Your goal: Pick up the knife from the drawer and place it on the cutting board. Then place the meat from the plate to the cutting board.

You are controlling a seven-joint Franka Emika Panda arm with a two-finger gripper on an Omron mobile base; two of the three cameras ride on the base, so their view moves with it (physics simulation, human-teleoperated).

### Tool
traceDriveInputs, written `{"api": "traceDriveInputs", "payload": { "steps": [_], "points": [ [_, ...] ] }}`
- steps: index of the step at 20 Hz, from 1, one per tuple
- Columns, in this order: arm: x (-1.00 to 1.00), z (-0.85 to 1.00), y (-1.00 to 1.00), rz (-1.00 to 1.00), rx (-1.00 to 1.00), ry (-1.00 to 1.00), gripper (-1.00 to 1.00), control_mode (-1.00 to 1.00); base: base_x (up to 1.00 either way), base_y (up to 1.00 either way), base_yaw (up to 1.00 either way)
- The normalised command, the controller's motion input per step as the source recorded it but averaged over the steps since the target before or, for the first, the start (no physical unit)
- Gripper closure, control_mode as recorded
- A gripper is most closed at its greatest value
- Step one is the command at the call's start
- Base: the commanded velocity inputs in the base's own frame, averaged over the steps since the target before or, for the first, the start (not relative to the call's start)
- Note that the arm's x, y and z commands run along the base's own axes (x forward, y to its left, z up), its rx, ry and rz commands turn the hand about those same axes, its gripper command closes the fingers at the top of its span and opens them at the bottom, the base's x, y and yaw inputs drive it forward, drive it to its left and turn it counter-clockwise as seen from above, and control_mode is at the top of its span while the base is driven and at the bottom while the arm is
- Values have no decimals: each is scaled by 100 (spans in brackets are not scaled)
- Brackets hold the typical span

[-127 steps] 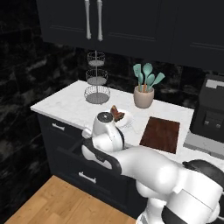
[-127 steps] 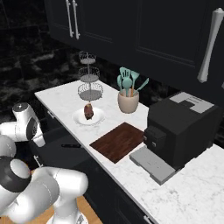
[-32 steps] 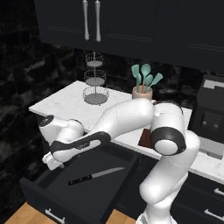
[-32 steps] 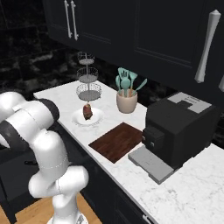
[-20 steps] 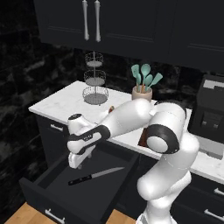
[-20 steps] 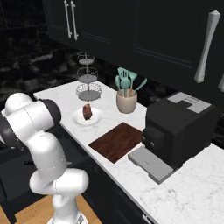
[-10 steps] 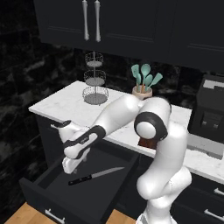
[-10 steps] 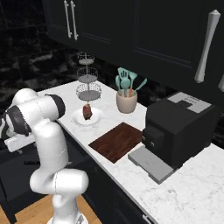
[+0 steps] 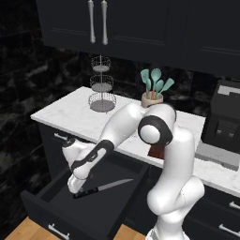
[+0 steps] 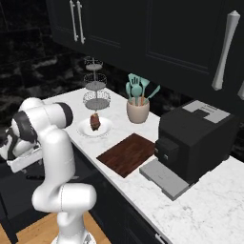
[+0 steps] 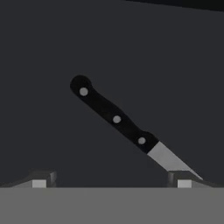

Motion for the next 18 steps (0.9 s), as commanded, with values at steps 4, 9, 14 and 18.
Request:
{"api": "traceDriveInputs", "payload": {
  "steps": [4, 9, 14, 18],
  "points": [
    [0, -28, 0, 10, 0, -1, -100, -100, 0, 0, 0],
    [6, -40, -22, 9, 0, 0, -100, -100, 0, 0, 0],
    [1, -30, -23, 10, 0, -1, -100, -100, 0, 0, 0],
    [0, -17, -6, 6, 0, -1, -100, -100, 0, 0, 0]
  ]
}}
